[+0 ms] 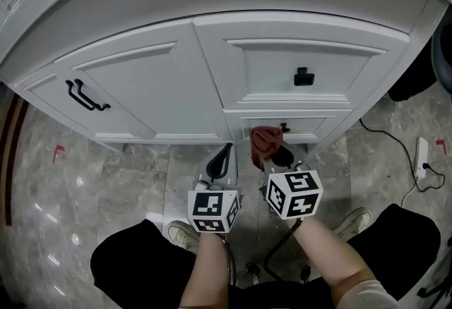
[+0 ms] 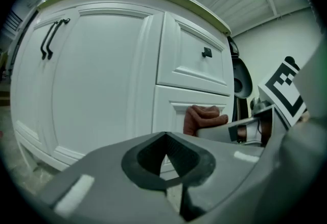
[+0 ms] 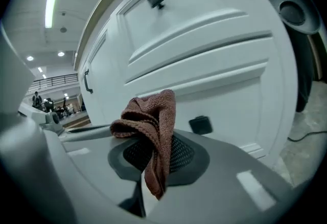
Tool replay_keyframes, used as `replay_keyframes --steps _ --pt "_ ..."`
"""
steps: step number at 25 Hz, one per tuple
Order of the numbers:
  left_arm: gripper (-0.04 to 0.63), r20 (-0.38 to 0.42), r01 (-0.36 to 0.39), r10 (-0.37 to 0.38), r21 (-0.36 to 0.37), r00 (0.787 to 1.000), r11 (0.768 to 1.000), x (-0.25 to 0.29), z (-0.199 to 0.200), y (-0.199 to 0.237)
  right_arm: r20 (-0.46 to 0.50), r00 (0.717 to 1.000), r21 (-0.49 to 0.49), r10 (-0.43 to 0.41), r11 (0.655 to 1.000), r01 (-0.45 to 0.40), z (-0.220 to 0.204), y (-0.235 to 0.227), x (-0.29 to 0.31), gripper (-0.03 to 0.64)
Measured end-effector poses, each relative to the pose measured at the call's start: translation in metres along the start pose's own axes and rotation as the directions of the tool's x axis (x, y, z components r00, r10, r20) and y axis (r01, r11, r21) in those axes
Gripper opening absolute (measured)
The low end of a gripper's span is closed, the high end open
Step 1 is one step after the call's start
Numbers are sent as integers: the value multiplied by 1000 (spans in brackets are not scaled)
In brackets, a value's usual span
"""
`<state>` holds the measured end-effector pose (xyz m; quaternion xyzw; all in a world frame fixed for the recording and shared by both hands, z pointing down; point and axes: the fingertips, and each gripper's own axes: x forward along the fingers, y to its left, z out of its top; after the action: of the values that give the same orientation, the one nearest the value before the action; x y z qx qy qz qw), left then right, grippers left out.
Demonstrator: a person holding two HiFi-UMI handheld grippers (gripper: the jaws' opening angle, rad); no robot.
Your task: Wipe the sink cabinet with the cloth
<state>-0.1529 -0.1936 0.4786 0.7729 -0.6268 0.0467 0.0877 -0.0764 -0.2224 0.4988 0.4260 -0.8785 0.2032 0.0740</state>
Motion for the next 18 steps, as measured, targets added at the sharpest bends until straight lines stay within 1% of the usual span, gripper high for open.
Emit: replay_keyframes --steps 2,5,7,9,11,15,18 --pt "0 -5 -28 28 -4 1000 1000 -8 -3 17 -30 999 -25 42 999 -43 -11 21 20 81" --pt "0 -2 -62 62 -15 998 998 -18 -3 39 -57 995 -32 79 996 -81 -21 41 44 81" --pt "0 8 -82 82 -36 997 996 -22 -2 51 -58 995 -23 84 996 -86 -23 47 56 81" --pt "0 17 -85 86 -57 996 995 -22 -3 54 -57 995 -2 79 997 -79 -23 46 62 81" --pt "0 16 -68 69 -55 997 996 -19 -5 49 -57 996 19 70 997 -69 -22 42 63 81" --pt "2 -5 -10 10 -18 1000 1000 -11 -10 28 -54 998 33 27 999 -25 -23 25 54 81" --pt "2 -10 12 -12 -21 1000 1000 -8 -13 20 -54 998 34 -24 999 26 -23 6 47 81"
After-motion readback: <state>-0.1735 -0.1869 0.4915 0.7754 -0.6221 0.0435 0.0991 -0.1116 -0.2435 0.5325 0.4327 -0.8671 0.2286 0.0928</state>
